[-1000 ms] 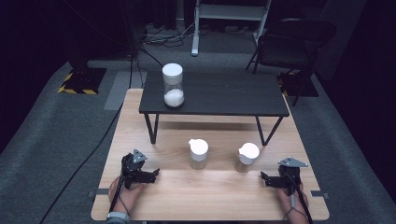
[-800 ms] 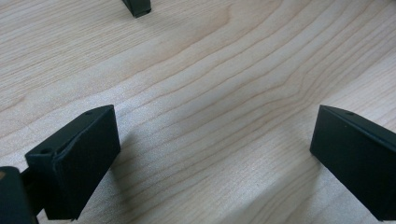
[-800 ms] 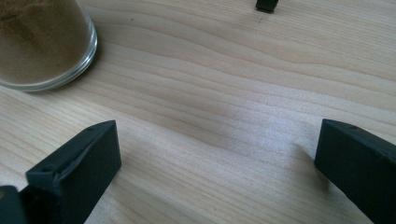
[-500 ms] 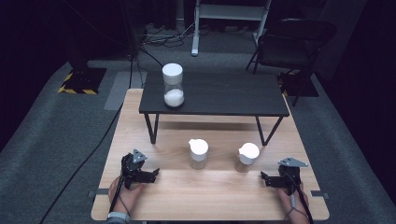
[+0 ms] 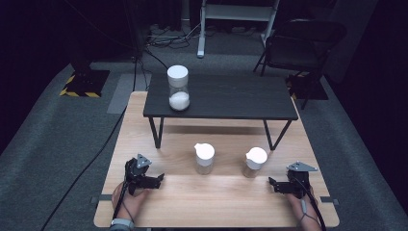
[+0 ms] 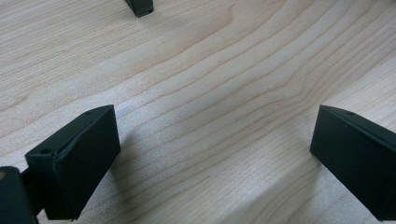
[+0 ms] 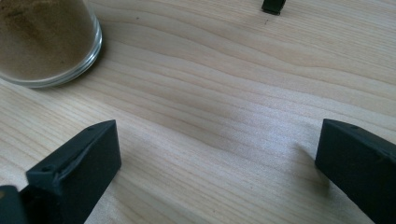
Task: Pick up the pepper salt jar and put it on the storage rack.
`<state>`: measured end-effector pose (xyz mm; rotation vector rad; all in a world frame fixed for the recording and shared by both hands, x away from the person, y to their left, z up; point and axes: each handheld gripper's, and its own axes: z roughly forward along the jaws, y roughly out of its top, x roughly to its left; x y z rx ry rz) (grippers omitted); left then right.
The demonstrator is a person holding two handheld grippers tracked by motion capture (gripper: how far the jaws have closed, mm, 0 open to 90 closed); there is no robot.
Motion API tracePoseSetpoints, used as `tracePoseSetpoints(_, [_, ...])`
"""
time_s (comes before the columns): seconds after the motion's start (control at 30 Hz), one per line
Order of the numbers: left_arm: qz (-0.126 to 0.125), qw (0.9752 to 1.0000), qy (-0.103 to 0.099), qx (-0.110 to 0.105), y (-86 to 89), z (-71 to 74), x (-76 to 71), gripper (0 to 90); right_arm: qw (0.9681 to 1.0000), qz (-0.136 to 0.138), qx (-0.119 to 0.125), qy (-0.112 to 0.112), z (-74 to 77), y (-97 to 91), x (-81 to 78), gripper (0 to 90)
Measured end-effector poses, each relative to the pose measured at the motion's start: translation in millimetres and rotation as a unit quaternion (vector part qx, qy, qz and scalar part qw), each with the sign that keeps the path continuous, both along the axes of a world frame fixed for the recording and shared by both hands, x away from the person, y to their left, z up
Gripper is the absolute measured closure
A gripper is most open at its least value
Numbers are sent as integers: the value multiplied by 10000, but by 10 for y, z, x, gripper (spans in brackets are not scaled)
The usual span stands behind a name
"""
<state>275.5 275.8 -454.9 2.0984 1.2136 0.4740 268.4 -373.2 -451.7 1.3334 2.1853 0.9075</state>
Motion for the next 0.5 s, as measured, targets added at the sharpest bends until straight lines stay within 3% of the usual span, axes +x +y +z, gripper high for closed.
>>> tracePoseSetpoints(0.23, [20, 10000, -5, 1, -5, -1, -7, 16, 10000, -42, 32, -22, 0, -14, -12, 14])
tracePoseSetpoints(0.5, [23, 10000, -6, -2, -5, -2, -7, 16, 9992, -31, 173, -371, 65, -34, -131, 14])
